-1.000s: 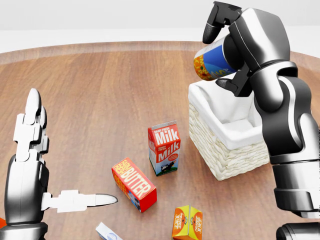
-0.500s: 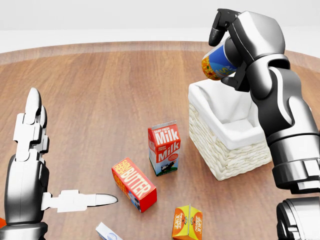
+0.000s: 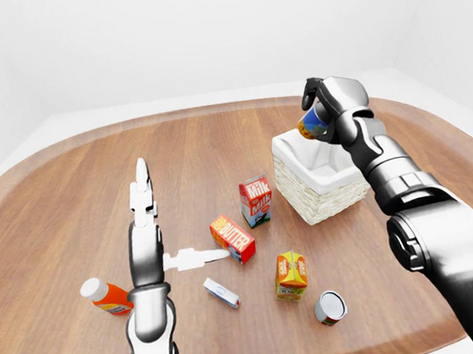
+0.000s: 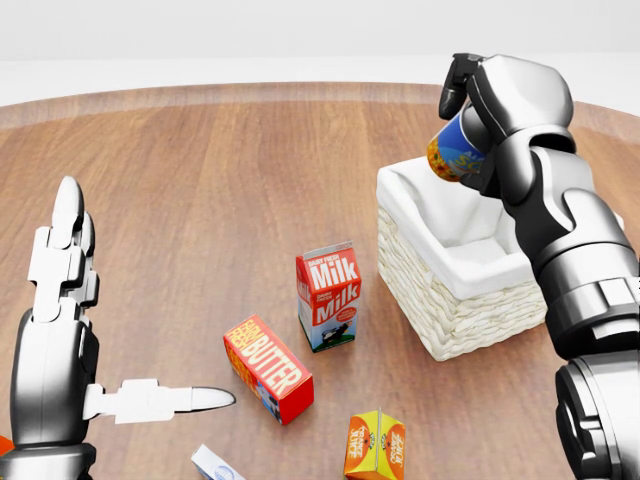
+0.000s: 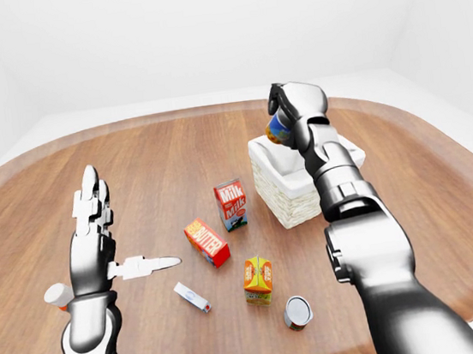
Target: Pick up the alphabet soup and the tomato sauce, and put them in the basket.
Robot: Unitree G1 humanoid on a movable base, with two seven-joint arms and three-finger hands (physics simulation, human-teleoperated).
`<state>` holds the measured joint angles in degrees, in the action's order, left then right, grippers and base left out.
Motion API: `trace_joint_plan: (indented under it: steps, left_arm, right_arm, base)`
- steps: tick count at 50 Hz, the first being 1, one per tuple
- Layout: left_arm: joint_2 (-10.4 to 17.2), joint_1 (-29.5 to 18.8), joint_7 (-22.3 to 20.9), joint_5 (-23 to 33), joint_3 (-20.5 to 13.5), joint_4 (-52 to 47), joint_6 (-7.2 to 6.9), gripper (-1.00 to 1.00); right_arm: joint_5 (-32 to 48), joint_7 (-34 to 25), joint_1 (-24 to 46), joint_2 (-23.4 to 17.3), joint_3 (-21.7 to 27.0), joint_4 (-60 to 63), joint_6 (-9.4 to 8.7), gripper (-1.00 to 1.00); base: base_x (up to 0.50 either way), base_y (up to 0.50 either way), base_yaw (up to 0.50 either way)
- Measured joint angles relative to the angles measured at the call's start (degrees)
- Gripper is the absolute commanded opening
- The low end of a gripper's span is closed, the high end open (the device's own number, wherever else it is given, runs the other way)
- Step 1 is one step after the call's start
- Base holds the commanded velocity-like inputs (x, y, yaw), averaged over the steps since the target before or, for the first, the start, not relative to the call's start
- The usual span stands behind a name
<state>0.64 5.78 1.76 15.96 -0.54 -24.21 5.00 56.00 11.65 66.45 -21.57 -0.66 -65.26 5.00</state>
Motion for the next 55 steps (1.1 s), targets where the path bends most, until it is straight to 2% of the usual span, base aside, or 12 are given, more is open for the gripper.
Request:
trace_joint_plan:
  steps: [32,55]
  left_arm:
    - [0.0,-0.1,0.0,0.0,0.0,-0.2,0.0,1.0]
    - [0.0,0.0,-0.1,0.0,0.0,-0.1,0.0,1.0]
  right_arm:
    - [8.6,1.8,2.0,0.9,-2.4,-6.9,0.0,-1.0]
    - [11.3,2.6,-0.8,-0.7,-2.2,-8.4,0.0,-1.0]
  base:
    - [0.0,0.0,0.0]
    - [0.0,0.0,0.0]
